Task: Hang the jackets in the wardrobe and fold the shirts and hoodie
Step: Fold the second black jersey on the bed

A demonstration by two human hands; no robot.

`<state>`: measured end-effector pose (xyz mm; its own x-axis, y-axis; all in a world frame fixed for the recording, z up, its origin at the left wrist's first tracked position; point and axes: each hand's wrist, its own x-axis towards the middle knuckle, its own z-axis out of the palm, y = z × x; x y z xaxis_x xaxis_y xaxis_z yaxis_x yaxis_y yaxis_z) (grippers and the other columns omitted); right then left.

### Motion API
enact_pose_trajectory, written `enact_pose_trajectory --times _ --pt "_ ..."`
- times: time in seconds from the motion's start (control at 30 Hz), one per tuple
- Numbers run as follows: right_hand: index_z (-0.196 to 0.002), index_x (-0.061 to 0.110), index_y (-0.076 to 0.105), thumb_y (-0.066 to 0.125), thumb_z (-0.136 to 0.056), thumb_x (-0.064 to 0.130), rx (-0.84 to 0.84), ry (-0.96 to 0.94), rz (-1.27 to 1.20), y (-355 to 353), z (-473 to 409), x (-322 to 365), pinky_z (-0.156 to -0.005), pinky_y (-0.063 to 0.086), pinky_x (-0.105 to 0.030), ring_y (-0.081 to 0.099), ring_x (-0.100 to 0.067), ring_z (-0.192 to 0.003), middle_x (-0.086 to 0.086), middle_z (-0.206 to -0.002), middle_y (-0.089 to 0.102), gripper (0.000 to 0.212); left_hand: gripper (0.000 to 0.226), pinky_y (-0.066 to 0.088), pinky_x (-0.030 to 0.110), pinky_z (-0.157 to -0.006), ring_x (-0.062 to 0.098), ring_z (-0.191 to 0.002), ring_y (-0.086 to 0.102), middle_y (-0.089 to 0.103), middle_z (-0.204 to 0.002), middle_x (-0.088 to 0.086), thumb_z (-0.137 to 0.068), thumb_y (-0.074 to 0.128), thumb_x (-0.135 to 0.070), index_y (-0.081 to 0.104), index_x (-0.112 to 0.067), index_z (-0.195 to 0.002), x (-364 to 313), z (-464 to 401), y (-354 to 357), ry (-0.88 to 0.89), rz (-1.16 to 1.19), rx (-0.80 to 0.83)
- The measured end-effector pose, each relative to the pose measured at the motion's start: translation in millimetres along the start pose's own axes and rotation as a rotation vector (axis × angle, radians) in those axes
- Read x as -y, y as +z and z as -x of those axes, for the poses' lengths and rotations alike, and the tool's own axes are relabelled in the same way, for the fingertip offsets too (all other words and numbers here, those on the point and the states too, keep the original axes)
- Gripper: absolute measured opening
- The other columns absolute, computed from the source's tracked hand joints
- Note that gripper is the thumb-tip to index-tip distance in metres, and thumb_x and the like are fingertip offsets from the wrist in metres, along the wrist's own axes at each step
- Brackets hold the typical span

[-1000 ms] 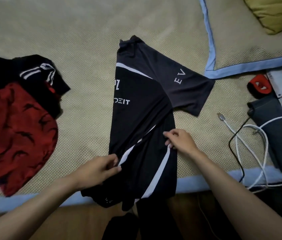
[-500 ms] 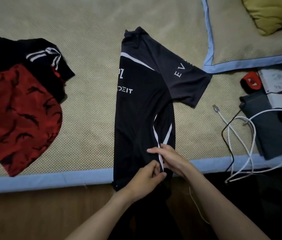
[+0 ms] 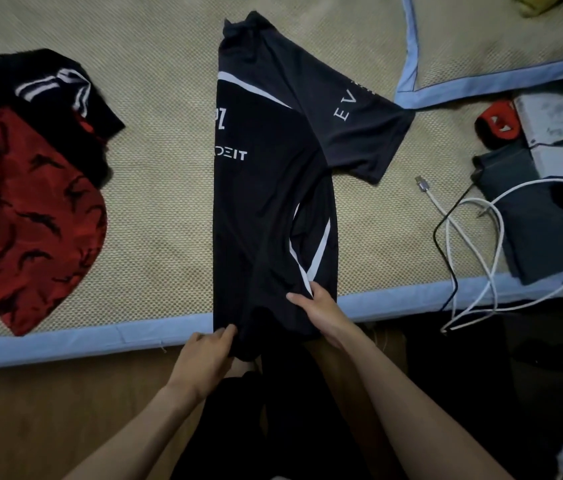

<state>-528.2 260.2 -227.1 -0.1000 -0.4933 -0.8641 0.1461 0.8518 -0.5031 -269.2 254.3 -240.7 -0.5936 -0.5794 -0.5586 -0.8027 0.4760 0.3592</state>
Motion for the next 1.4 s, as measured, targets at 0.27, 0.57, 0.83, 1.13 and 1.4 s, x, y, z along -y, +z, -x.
enact_pose_trajectory --times 0.27,0.57,0.83,1.13,1.4 --pt "-0.129 0.019 0.064 0.063 -0.1 0.031 -0.066 -0.09 0.1 -4 19 -10 -0.108 0.05 -0.039 0.066 -0.012 -0.115 0.004 -0.123 0.071 0.031 0.005 0.043 0.039 -0.063 0.032 -0.083 0.064 0.066 -0.092 0.005 -0.101 0.042 -0.031 0.038 -0.03 -0.098 0 32 5 -0.114 0.246 0.307" --pt "-0.121 0.017 0.063 0.057 -0.099 0.013 0.158 0.242 -0.013 -2 46 -18 -0.059 0.054 -0.027 0.065 -0.016 -0.081 -0.003 -0.101 0.07 0.022 0.038 0.049 0.026 -0.072 0.009 -0.09 0.062 0.065 -0.11 -0.001 -0.089 0.068 -0.009 0.049 -0.017 -0.122 -20 27 12 -0.589 0.947 0.034" --pt "-0.104 0.018 0.07 0.054 -0.1 0.009 0.038 0.124 0.093 -25 59 -29 -0.072 0.052 -0.018 0.068 -0.009 -0.092 0.004 -0.101 0.072 0.019 0.015 0.051 0.029 -0.063 0.004 -0.069 0.067 0.071 -0.075 -0.009 -0.101 0.054 -0.02 0.064 -0.028 -0.092 -26 57 24 -0.485 0.737 -0.059" --pt "-0.081 0.017 0.076 0.065 -0.09 0.007 0.037 0.207 0.436 -50 43 -55 -0.092 0.058 -0.039 0.071 -0.02 -0.088 -0.004 -0.09 0.075 0.017 0.038 0.039 0.032 -0.062 0.025 -0.087 0.068 0.069 -0.083 0.0 -0.1 0.044 -0.045 0.049 -0.022 -0.07 -12 60 4 -0.321 0.171 0.476" --pt "-0.106 0.023 0.072 0.069 -0.088 0.046 -0.313 -0.085 0.686 -24 16 33 -0.086 0.055 -0.036 0.068 -0.022 -0.101 0.003 -0.1 0.076 0.029 0.019 0.051 0.041 -0.073 0.034 -0.09 0.067 0.061 -0.112 0.003 -0.094 0.053 -0.031 0.061 -0.022 -0.109 -62 -83 -113 0.0 0.069 -0.072"
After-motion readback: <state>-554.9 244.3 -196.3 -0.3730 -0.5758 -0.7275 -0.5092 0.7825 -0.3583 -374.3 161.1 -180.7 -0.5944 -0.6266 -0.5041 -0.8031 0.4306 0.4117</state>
